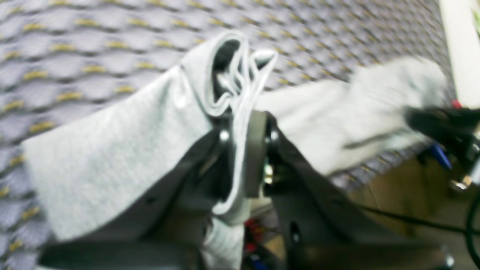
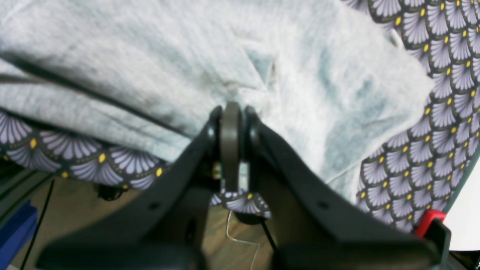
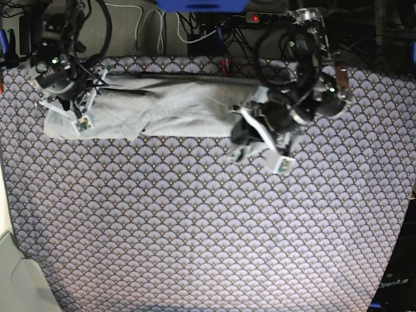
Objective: Fold the T-shirt properly
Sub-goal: 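Fold the hem end over toward the right gripper with the left gripper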
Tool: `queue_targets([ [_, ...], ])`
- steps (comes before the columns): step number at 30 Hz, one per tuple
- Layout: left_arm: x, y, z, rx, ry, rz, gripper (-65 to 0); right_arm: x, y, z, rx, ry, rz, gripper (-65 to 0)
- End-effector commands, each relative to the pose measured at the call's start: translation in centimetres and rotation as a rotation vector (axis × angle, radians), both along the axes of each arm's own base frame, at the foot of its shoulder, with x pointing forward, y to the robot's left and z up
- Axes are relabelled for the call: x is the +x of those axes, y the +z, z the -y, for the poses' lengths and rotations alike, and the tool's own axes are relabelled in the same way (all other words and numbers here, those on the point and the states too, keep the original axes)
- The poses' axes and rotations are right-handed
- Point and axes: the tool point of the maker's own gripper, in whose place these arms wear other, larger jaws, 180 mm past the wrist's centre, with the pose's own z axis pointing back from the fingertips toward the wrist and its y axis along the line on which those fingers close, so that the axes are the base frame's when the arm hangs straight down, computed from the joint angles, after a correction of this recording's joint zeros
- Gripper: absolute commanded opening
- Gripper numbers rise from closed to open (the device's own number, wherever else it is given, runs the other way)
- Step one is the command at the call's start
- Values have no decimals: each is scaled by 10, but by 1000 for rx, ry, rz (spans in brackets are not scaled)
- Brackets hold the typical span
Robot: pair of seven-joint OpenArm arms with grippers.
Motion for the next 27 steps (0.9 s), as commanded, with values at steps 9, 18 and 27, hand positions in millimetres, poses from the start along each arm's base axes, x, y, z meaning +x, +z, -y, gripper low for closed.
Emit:
queue_targets([
  [9, 1, 5, 45, 38, -92, 38, -646, 5, 7, 2, -6, 4, 27, -650],
  [18, 3, -18, 54, 31, -116, -33, -645, 5, 6, 2, -6, 4, 26, -650],
  [27, 10, -16, 62, 6, -121, -12, -629, 5, 6, 2, -6, 4, 26, -650],
])
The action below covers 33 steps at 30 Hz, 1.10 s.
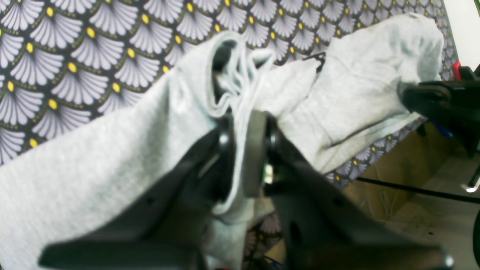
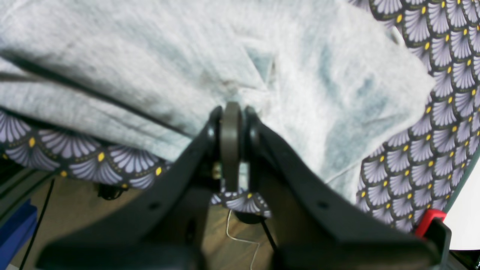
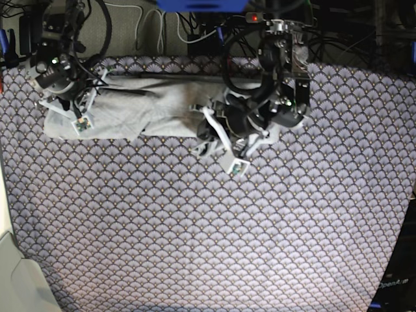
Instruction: Fold the T-shirt properly
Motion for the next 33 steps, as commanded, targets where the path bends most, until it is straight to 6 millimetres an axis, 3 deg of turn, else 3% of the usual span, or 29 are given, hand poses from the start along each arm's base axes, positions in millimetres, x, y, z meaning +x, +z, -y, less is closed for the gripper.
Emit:
queue_targets([
  [1, 7, 17, 13, -45, -19, 54, -609, 5, 7, 2, -6, 4, 28, -650],
  [3, 4, 18, 20, -47, -42, 58, -542, 5, 7, 2, -6, 4, 28, -650],
  [8, 4, 18, 21, -49, -45, 60, -291, 5, 7, 2, -6, 4, 28, -650],
  [13, 6, 21, 18, -49, -34, 69, -147, 5, 7, 5, -15, 7, 28, -650],
  [15, 9, 25, 13, -48, -17, 81, -126, 7, 11, 7, -23, 7, 37, -650],
  [18, 15, 27, -17, -14, 46, 102, -126, 9, 16, 17, -55, 14, 44, -650],
  [21, 11, 15, -52, 34, 105, 81, -126, 15, 22, 25, -80, 17, 59, -650],
  [26, 6, 17, -107, -4, 185, 73, -128, 16, 28, 42, -103, -26, 74, -649],
  [30, 8, 20, -133, -15, 227, 77, -128, 17, 30, 47, -112, -42, 64, -569],
  [33, 8, 14, -146, -9, 252, 56, -128, 13, 27, 47, -119, -47, 34, -470],
])
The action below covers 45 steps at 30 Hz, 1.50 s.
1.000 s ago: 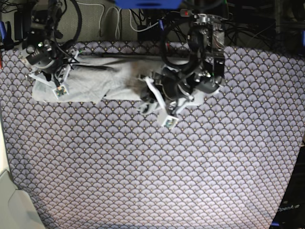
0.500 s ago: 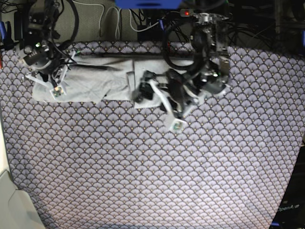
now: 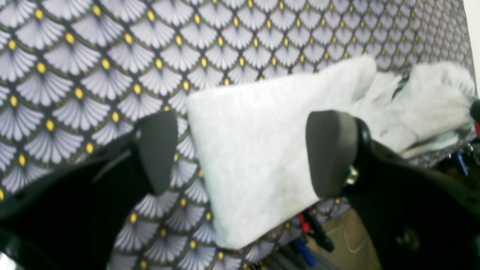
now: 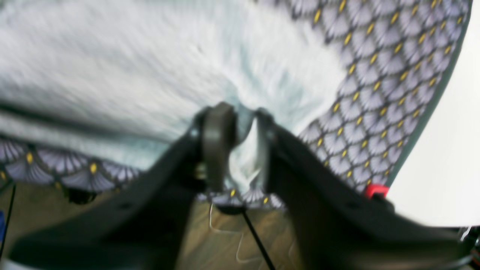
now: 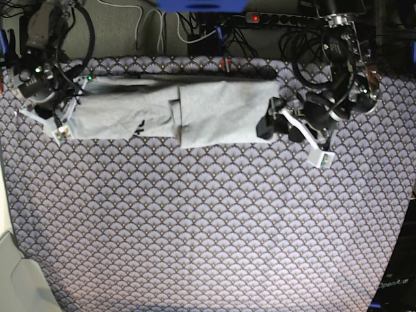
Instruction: Fold the T-shirt properly
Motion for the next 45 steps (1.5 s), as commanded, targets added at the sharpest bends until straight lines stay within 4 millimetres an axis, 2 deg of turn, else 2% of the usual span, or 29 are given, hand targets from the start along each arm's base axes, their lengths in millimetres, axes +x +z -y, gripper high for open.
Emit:
queue_targets([
  [1, 9, 10, -5, -6, 13, 44, -128, 6, 9, 4, -17, 1, 29, -441],
  [5, 9, 5, -12, -8, 38, 30, -128, 6, 8, 2, -10, 1, 30, -343],
  [8, 9, 5, -13, -7, 38, 30, -128, 6, 8, 3, -13, 0, 32, -329],
  [12, 10, 6, -19, 13, 35, 32, -128, 19, 19, 10, -31, -5, 66, -329],
  [15, 10, 6, -21, 18, 34, 33, -128, 32, 32, 21, -53, -17, 109, -329],
  [18, 10, 7, -26, 35, 32, 33, -128, 43, 44, 43, -58, -90, 152, -329],
  [21, 10, 7, -28, 38, 33, 33, -128, 49, 46, 62, -58, -151, 147, -329],
  [25, 12, 9, -45, 43, 88, 40, -128, 38, 36, 94, -35, -300, 61, -329],
  [28, 12, 10, -48, 46, 95, 43, -128, 27, 25, 109, 1, -393, -1, -329],
  [37, 16, 12, -48, 52, 95, 51, -128, 19, -1, 100, 62, -411, -89, -329],
  [45, 16, 12, -45, 44, 95, 51, -128, 24, 2, 98, 67, -408, -77, -329],
])
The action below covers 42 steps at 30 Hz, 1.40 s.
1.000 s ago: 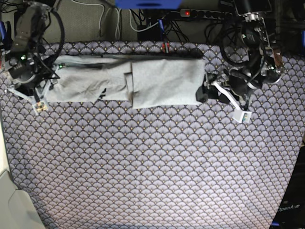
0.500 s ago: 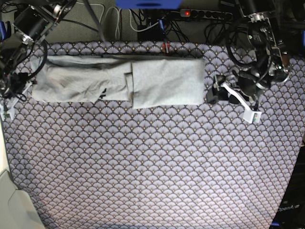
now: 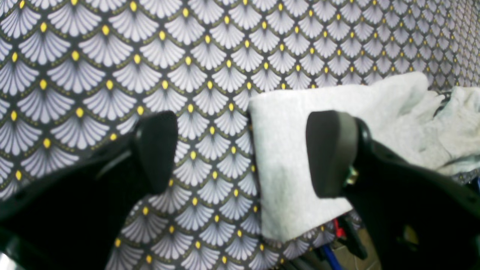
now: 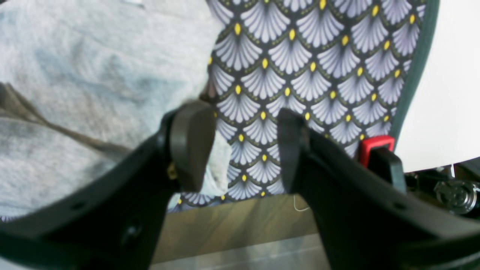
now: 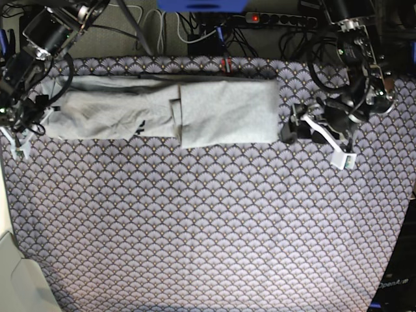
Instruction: Fold the T-shirt properly
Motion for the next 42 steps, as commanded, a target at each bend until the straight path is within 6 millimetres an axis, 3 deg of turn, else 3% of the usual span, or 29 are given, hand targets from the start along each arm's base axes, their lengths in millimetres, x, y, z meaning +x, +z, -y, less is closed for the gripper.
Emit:
queue_targets([
  [1, 9, 12, 1, -6, -2, 49, -128, 13, 17, 10, -35, -1, 46, -329],
  [10, 9, 12, 2, -8, -4, 49, -128, 31, 35, 7, -60, 22, 97, -324],
  [17, 8, 11, 1, -6, -2, 46, -128, 35, 59, -11, -86, 21, 182, -308],
  [23, 7, 11, 0, -4, 1, 45, -128, 26, 50, -12, -81, 22, 156, -235],
  [32, 6, 10, 0, -4, 1, 42, -128, 15, 41, -13, -79, 26, 121, -228],
  [39, 5, 9, -1, -4, 2, 39, -128, 5, -2, -22, 24, 23, 19, -228],
  [42, 5, 9, -1, -4, 2, 39, -128, 10, -5, -23, 35, 29, 41, -228],
])
